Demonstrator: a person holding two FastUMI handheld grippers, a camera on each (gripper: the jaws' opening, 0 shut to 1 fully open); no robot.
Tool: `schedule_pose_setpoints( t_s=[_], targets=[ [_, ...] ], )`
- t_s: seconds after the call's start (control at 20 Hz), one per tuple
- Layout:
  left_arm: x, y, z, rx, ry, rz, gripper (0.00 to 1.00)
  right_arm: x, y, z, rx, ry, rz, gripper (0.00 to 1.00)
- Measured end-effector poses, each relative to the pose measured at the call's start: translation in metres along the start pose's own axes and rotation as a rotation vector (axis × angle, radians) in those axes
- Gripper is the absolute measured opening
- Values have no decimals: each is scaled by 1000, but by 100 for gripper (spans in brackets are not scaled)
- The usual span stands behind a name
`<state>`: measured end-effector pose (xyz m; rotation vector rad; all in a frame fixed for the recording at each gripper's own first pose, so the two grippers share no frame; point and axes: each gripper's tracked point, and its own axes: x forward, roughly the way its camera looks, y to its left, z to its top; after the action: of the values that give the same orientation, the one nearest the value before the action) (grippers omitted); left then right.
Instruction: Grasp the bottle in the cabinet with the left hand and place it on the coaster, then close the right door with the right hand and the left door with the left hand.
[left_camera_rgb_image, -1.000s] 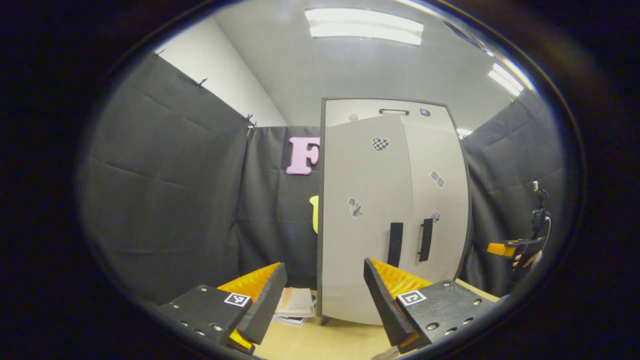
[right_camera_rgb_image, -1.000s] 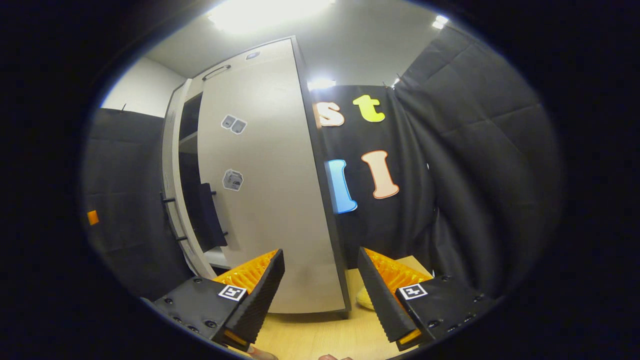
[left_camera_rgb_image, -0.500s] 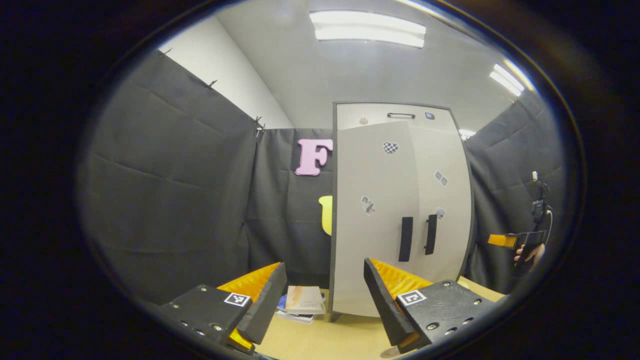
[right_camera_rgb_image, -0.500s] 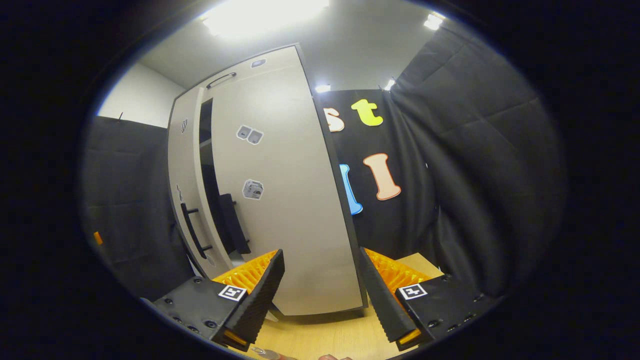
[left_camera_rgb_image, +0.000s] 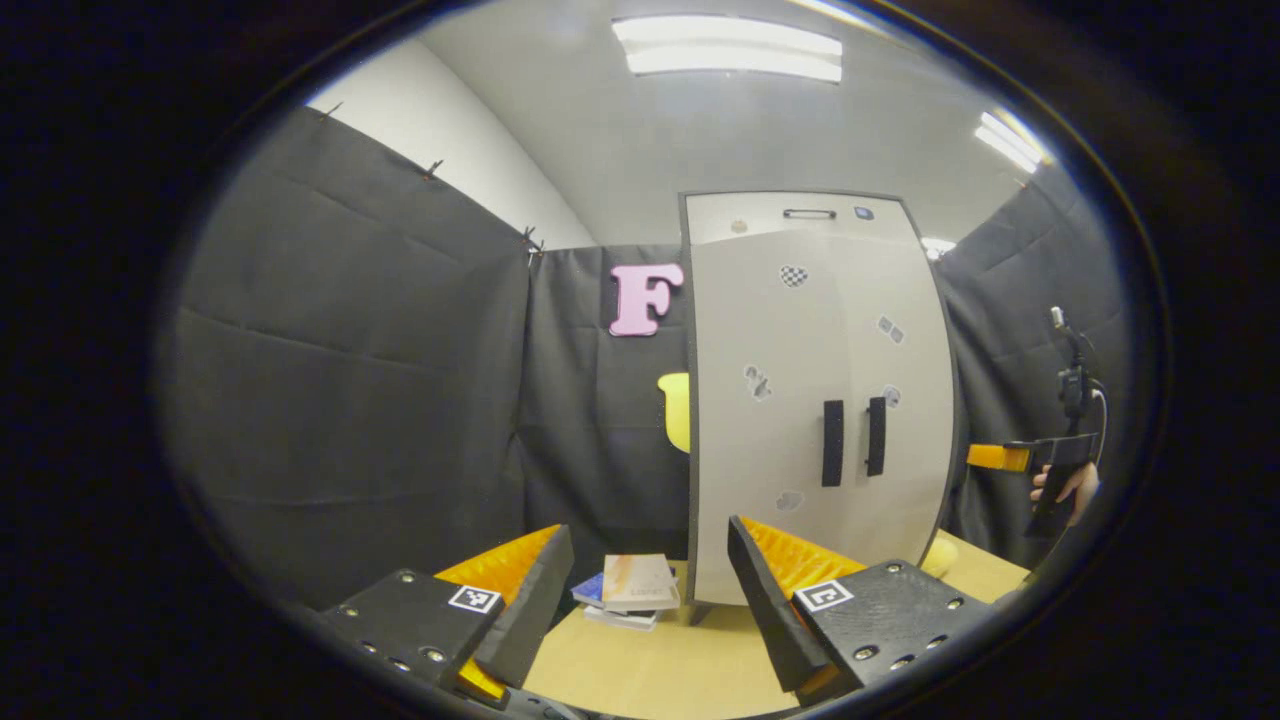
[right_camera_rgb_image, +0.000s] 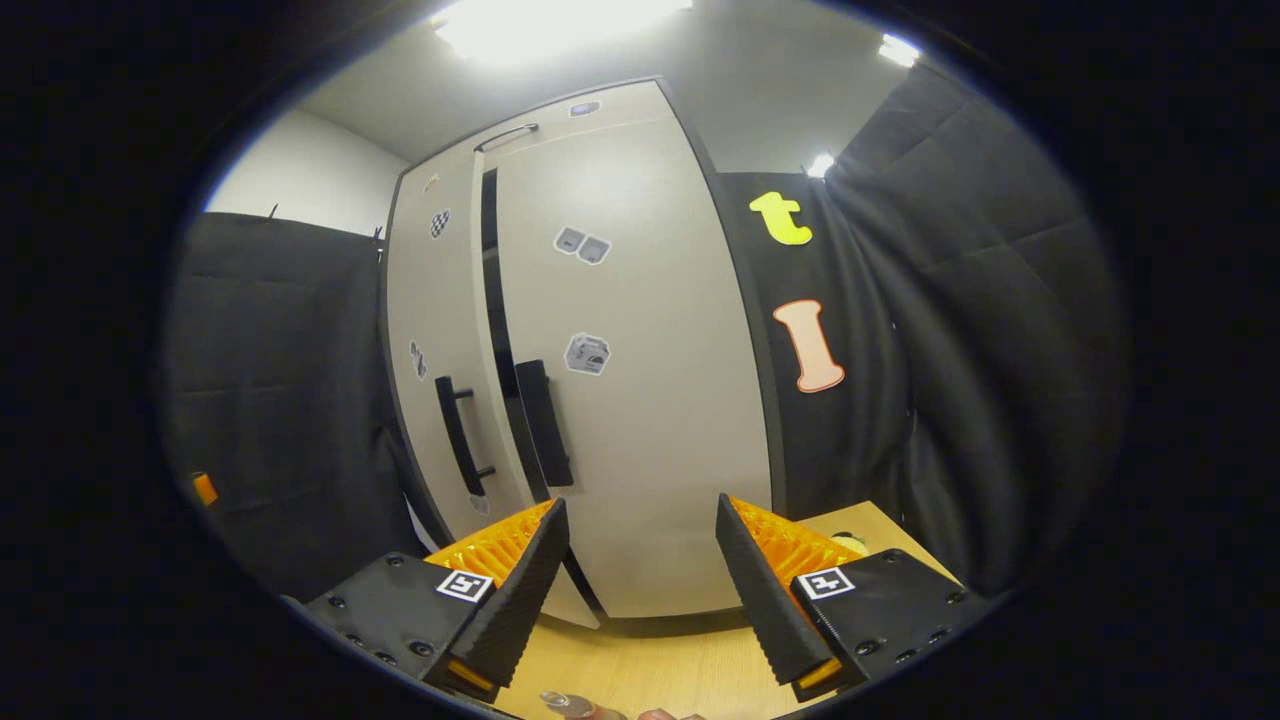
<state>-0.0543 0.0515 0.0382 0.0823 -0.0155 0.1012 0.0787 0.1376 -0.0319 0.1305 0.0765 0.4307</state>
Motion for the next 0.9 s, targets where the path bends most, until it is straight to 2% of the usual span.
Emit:
schedule_pose_setpoints(
  t_s=[0.05, 0.1, 0.2, 0.3, 0.35, 0.4, 0.5, 0.55, 0.6, 0.65, 0.7, 0.75, 0.85, 0.9],
  targets=[
    [-1, 0, -3, 10, 3, -8, 90, 0, 2, -2, -13, -7, -2, 95],
    [-1, 0, -7, 19, 6, -12, 90, -1, 2, -4, -21, -8, -6, 91],
    [0, -3, -16, 16, 20, -17, 90, -3, 4, -11, -25, 12, -6, 94],
    [3, -9, -22, -6, 32, -33, 90, -6, 1, -12, -38, 19, -17, 91],
    [5, -11, -25, -10, 35, -42, 90, -7, -3, -12, -50, 17, -29, 95],
    [5, -10, -28, -9, 39, -43, 90, -7, -6, -11, -58, 14, -43, 91],
    [7, -10, -32, -8, 44, -38, 90, -4, -7, -11, -51, 17, -52, 91],
    [7, -10, -34, -16, 47, -38, 90, -3, -7, -11, -46, 19, -52, 94],
    [7, -9, -37, -26, 51, -41, 90, -3, -6, -12, -43, 22, -53, 91],
    [6, -8, -39, -32, 57, -41, 85, -2, -5, -14, -41, 25, -53, 91],
    [4, -7, -42, -32, 63, -37, 91, -2, -4, -16, -40, 31, -51, 94],
    [3, -5, -44, -28, 70, -27, 90, -1, -2, -20, -40, 42, -48, 91],
    [1, -4, -55, -26, 94, -10, 91, 0, 0, -25, -44, 53, -43, 91],
    [1, -4, -65, -27, 117, -6, 96, 0, 0, -29, -46, 61, -44, 95]
  ],
)
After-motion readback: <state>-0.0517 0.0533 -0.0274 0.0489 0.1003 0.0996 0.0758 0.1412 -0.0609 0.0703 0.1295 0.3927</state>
